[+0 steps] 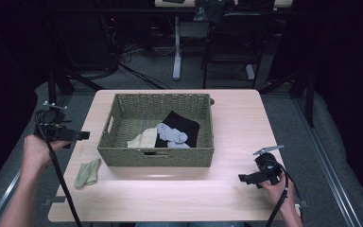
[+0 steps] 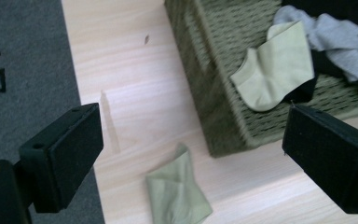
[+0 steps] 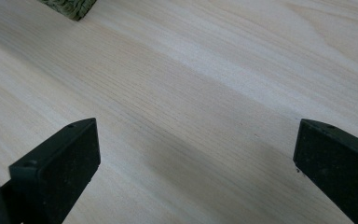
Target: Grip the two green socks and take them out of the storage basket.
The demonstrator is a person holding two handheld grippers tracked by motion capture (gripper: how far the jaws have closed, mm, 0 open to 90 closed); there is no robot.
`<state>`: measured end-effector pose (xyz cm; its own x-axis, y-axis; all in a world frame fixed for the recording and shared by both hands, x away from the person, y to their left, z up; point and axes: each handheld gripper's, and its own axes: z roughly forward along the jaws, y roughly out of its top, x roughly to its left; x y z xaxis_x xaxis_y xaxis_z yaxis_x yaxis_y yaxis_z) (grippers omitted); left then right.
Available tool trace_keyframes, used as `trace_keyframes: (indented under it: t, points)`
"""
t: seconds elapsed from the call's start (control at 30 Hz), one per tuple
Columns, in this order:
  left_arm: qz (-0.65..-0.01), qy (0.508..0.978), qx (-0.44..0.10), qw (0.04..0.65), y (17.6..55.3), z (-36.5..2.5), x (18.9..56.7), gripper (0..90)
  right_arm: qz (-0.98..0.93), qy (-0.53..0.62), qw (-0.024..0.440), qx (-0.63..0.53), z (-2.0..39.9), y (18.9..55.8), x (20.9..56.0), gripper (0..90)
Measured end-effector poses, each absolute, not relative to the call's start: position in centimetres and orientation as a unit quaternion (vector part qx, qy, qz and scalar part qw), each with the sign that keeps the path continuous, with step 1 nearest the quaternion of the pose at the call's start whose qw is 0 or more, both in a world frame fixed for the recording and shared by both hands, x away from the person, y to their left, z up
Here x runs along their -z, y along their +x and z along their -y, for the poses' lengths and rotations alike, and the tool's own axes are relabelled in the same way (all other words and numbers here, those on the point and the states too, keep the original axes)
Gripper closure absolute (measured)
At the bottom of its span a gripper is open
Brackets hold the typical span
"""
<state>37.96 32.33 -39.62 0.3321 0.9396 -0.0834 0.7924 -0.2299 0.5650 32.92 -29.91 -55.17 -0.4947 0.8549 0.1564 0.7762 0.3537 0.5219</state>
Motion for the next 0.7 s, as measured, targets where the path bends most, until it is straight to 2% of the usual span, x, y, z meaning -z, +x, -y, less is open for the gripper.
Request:
trace_keyframes:
  t: [0.3,0.7]
  points:
    - [-0.529,0.792,-0.144,0.271,39.4,-28.7,38.9,3.7,-0.819,0.498,0.07,-0.276,30.0,32.9,55.2,0.0]
    - [-0.514,0.794,-0.137,0.294,42.3,-24.1,40.8,3.8,-0.818,0.498,0.072,-0.279,30.0,32.9,55.1,0.0]
